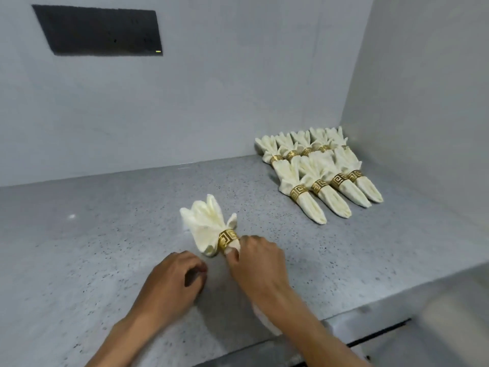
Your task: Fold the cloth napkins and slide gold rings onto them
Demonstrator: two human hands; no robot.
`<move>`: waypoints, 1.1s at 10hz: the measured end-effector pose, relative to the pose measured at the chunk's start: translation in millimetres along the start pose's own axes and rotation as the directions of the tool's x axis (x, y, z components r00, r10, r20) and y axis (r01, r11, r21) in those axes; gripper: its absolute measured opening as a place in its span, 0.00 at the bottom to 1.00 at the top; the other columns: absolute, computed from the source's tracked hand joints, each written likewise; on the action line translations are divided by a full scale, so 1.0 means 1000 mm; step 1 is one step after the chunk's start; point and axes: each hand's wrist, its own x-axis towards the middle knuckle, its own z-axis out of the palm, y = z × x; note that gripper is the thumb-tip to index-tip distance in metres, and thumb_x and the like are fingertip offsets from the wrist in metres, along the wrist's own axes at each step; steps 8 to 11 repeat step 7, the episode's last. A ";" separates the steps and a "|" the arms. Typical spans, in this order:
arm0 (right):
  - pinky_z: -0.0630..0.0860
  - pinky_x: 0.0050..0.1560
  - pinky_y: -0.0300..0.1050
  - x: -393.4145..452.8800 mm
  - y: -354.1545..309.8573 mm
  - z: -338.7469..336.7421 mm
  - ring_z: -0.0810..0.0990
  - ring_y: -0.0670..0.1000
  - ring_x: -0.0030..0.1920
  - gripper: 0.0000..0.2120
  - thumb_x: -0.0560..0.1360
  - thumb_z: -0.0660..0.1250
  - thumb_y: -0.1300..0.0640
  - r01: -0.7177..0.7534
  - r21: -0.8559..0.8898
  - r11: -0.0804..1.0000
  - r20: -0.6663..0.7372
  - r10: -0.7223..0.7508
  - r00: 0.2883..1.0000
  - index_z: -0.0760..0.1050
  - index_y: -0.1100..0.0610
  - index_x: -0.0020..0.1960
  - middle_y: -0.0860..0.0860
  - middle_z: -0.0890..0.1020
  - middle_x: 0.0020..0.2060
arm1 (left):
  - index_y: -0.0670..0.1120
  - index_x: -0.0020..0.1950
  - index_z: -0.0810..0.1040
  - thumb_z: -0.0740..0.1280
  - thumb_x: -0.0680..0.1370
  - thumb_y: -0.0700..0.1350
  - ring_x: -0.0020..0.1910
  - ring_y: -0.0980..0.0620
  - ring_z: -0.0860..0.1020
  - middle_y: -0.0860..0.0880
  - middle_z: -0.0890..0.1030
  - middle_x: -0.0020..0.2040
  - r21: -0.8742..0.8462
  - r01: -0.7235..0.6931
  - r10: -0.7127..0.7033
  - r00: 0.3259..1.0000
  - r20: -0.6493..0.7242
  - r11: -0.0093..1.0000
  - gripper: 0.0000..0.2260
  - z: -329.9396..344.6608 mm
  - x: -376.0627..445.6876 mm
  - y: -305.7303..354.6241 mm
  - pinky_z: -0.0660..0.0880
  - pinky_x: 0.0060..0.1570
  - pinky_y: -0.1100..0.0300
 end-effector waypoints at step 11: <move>0.69 0.39 0.46 0.183 0.418 -0.080 0.79 0.59 0.45 0.12 0.78 0.60 0.46 -0.450 -0.167 0.877 -0.243 0.405 0.881 0.71 0.52 0.39 0.56 0.83 0.47 | 0.69 0.59 0.69 0.40 0.67 0.72 0.66 0.56 0.69 0.66 0.69 0.65 0.271 0.033 -0.030 0.999 -0.017 0.962 0.28 0.115 0.163 0.098 0.63 0.60 0.53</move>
